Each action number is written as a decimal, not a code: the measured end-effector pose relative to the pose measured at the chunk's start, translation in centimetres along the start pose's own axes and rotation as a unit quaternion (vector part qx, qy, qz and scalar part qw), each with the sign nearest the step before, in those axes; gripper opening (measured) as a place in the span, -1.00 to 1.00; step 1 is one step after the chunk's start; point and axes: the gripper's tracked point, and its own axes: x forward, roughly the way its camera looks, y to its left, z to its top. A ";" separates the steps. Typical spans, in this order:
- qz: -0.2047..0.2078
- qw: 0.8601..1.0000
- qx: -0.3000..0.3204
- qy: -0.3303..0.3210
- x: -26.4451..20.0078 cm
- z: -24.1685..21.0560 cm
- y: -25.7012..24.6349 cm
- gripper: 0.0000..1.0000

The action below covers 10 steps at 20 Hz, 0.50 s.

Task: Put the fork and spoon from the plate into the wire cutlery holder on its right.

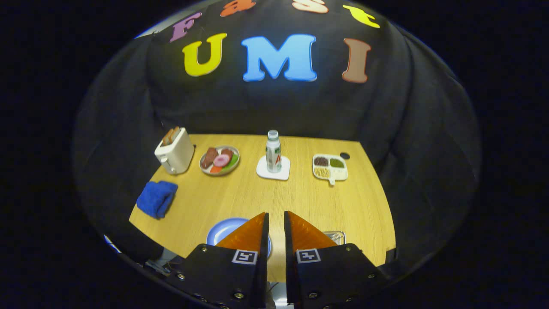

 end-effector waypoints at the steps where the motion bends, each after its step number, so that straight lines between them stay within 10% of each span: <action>1: -0.003 0.999 -0.001 -0.043 -0.5 1.4 0.6 -0.63; 10: -0.039 0.957 -0.018 -0.287 -6.3 10.4 3.4 -0.63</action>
